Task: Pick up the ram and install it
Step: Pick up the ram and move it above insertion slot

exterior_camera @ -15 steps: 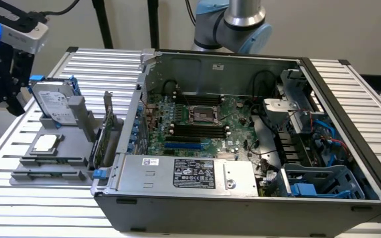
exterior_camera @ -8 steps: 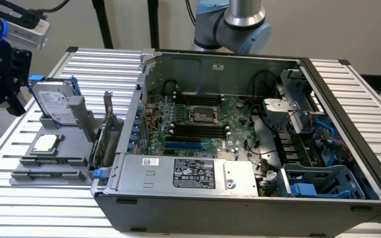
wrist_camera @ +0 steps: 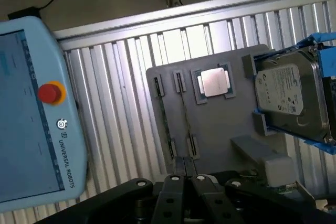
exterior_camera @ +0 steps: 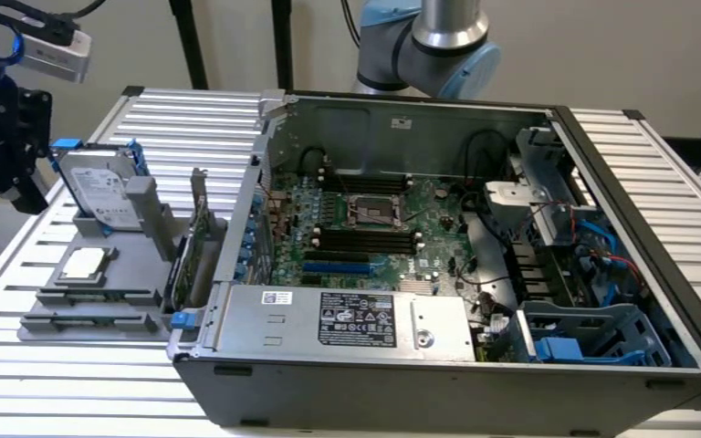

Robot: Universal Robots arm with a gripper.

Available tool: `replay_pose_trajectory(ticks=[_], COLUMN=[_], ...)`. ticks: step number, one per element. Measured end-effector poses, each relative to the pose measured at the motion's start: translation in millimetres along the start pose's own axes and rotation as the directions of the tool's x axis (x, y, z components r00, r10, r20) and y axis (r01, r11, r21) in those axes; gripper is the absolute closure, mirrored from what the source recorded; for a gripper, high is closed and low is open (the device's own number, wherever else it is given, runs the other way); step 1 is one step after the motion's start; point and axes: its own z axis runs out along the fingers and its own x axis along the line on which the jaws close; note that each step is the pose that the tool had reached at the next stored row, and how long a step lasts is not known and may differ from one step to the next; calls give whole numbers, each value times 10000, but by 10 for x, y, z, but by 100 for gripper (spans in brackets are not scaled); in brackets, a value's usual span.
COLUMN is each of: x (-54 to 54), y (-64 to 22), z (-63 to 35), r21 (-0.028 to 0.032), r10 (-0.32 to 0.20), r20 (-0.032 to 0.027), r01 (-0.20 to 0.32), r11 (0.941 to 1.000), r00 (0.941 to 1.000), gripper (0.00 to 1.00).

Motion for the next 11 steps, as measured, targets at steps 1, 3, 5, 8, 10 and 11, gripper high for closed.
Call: replay_pose_trajectory(ticks=[1,3,5,8,10,11], x=[0,0,0,0,-1,0], y=[0,0,0,1,3,4], z=[1,4,8,16,22,23], r21=[4,12,19,27,27,19], r10=[-181,-546,-900,-1358,-1604,-1698], r20=[-2,-6,-10,-8,23,45], r01=[181,546,900,1358,1603,1698], r11=[9998,9985,9959,9907,9871,9855], r00=[9998,9985,9959,9907,9871,9855], gripper=[89,89,89,89,89,89])
